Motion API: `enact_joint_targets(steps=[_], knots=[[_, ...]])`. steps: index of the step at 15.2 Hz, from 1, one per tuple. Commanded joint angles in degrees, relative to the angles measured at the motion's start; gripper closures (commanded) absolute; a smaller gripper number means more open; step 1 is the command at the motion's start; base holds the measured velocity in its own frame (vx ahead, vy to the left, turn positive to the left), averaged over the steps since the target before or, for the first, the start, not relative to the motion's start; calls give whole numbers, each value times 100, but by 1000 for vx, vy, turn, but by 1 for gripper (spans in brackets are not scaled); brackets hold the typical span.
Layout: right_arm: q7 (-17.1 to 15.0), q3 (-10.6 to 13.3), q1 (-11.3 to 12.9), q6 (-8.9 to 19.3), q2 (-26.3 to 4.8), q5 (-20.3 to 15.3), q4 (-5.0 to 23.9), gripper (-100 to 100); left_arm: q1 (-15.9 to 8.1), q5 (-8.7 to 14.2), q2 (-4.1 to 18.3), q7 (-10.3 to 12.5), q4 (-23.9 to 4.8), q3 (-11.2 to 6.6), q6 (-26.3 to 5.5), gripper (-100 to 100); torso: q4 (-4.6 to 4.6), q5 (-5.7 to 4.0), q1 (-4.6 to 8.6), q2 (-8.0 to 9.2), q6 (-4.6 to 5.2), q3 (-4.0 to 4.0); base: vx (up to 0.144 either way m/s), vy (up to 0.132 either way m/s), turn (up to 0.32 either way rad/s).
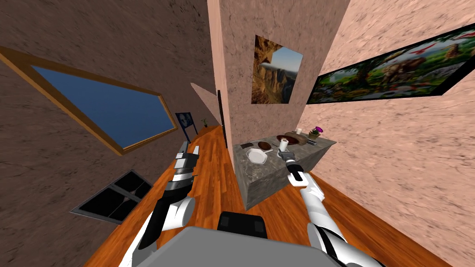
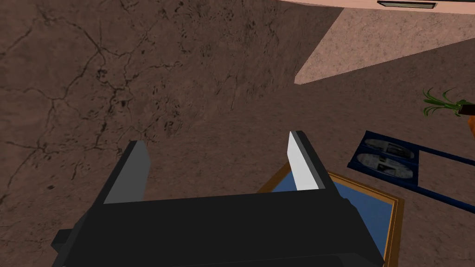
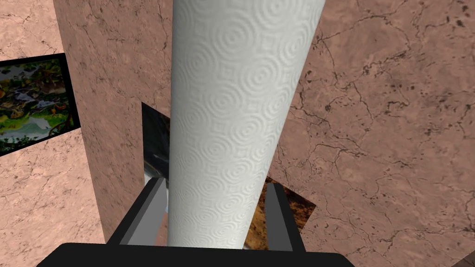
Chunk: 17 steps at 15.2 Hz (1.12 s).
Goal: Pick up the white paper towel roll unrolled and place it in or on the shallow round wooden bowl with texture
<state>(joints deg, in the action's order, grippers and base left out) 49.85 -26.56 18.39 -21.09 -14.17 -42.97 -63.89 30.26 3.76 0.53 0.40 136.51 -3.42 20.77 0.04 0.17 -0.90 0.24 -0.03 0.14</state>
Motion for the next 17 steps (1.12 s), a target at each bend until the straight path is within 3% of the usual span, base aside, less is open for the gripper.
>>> enact_joint_targets(steps=[1, 6, 7, 10, 17], knots=[[-16, -154, 88, -40, -212, 187, 3, 100, 0, 0, 0, 0, 0, 0, 0, 0, 0, 0, 0, 0, 0, 0, -38, 241, 85], [5, -638, 258, -39, -706, 498, 172, 100, 1, 0, -1, 0, 1, 1, 0, 0, -8, 13, -64, -30, -4, -18, 40, 314, 69], [5, -638, 258, -39, -706, 498, 172, 100, 1, 0, -1, 0, 1, 1, 0, 0, -9, 13, -69, -35, -5, -21, 73, 272, 25], [-5, -956, 276, 51, -977, 588, 306, 100, 1, 0, -1, 0, 1, 0, 0, 0, -17, 2, -25, -57, 3, -35, 114, 233, 46], [-49, -1365, 198, 262, -1265, 578, 501, 100, 4, 0, 1, 0, 1, -1, 1, 0, -32, -10, 28, -129, 4, -76, 195, 157, 12]])
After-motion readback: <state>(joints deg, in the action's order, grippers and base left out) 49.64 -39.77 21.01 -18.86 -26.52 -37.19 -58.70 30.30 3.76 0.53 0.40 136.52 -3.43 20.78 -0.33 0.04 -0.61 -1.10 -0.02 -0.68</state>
